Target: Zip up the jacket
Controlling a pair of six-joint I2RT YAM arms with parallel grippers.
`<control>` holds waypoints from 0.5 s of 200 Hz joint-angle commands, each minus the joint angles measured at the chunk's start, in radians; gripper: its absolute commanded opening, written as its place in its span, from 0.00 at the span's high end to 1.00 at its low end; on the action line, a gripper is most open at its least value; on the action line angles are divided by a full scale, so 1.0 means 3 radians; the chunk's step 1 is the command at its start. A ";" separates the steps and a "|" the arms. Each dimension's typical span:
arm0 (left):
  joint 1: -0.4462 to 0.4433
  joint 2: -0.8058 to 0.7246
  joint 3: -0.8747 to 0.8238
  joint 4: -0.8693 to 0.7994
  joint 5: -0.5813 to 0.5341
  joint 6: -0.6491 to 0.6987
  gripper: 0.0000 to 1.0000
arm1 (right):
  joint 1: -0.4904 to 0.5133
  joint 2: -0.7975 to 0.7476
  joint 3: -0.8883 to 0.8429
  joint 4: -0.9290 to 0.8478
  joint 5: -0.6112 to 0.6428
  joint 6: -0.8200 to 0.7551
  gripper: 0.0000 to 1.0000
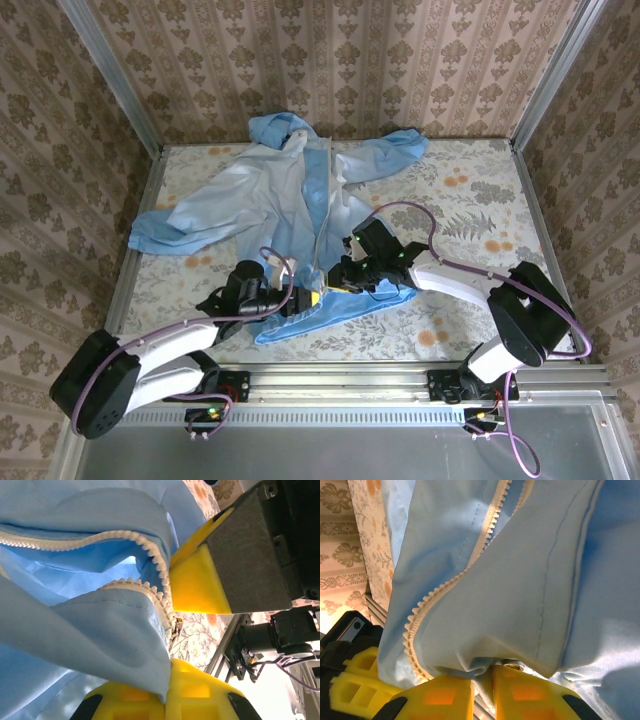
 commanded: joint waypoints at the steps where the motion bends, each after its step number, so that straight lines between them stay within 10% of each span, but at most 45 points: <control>1: 0.0051 -0.0103 0.0186 -0.0652 0.0288 0.0277 1.00 | -0.0010 -0.0014 -0.0001 0.0111 -0.0020 -0.0027 0.84; 100: 0.0222 -0.0382 0.0556 -0.1802 0.0566 0.0520 1.00 | -0.0013 -0.0325 0.0278 -0.0615 0.0131 -0.0615 0.51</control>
